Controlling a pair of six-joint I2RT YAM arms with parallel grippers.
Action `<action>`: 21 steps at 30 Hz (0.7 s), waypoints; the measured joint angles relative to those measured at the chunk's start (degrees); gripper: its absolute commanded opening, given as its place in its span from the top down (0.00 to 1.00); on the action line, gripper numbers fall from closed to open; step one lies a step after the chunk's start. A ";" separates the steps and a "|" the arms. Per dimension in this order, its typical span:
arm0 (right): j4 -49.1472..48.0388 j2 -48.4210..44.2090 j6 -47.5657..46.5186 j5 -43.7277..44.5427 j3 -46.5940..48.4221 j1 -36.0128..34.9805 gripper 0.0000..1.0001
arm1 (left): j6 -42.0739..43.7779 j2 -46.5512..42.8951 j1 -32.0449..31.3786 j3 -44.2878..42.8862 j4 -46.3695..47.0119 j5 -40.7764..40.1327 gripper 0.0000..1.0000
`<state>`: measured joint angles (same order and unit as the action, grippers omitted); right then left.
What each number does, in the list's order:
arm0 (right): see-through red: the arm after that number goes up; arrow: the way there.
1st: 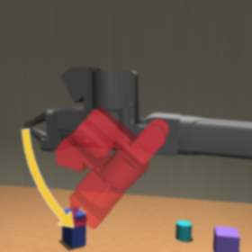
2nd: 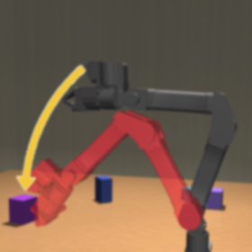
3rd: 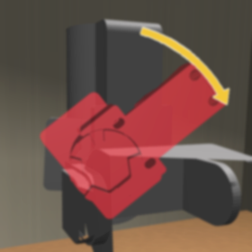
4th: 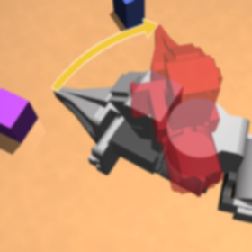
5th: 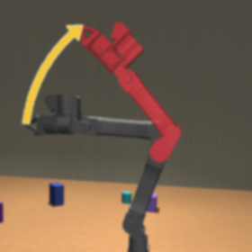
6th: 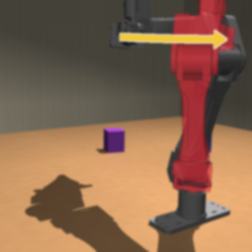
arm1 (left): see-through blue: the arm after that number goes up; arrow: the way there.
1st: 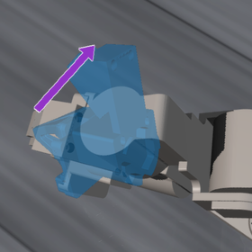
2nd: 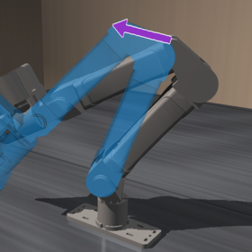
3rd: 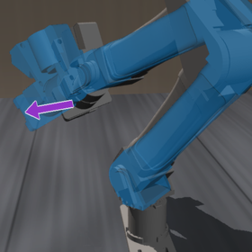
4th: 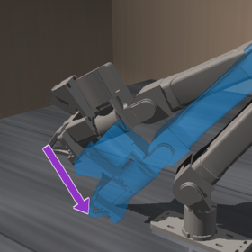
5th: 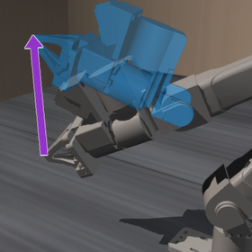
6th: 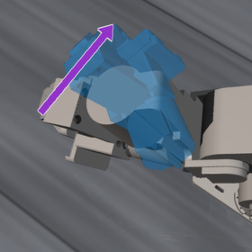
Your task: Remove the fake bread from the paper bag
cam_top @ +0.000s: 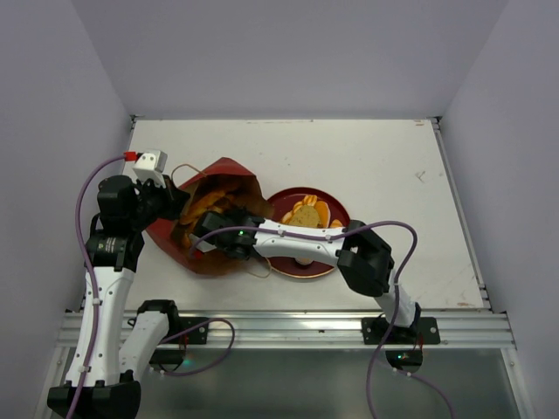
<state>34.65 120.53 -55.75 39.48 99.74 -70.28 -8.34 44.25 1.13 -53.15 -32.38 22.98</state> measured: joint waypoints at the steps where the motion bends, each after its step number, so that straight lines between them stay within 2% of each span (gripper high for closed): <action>1: -0.02 0.37 0.02 0.04 0.22 0.00 0.64 | -0.02 0.00 0.00 0.00 0.00 0.00 1.00; 2: 0.00 0.83 0.11 0.13 0.50 -0.02 0.73 | 0.00 0.00 0.00 0.00 0.00 0.00 1.00; 5: -0.52 1.25 0.63 0.68 1.44 -0.04 0.89 | 0.00 0.00 0.00 0.00 0.00 0.00 1.00; 8: -0.76 1.25 1.22 0.52 1.70 0.00 0.97 | 0.00 0.00 0.00 0.00 -0.02 -0.04 1.00; 14: -0.79 -1.57 1.77 -1.16 -0.57 0.04 1.00 | 0.00 0.00 0.00 0.00 0.00 -0.66 1.00; 21: -0.09 -12.28 1.64 -4.24 -8.50 -0.07 1.00 | -0.02 0.39 0.00 0.00 0.13 -2.12 1.00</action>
<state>34.57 108.25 -54.11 35.24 91.24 -70.35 -8.36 44.64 1.13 -53.15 -32.25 20.86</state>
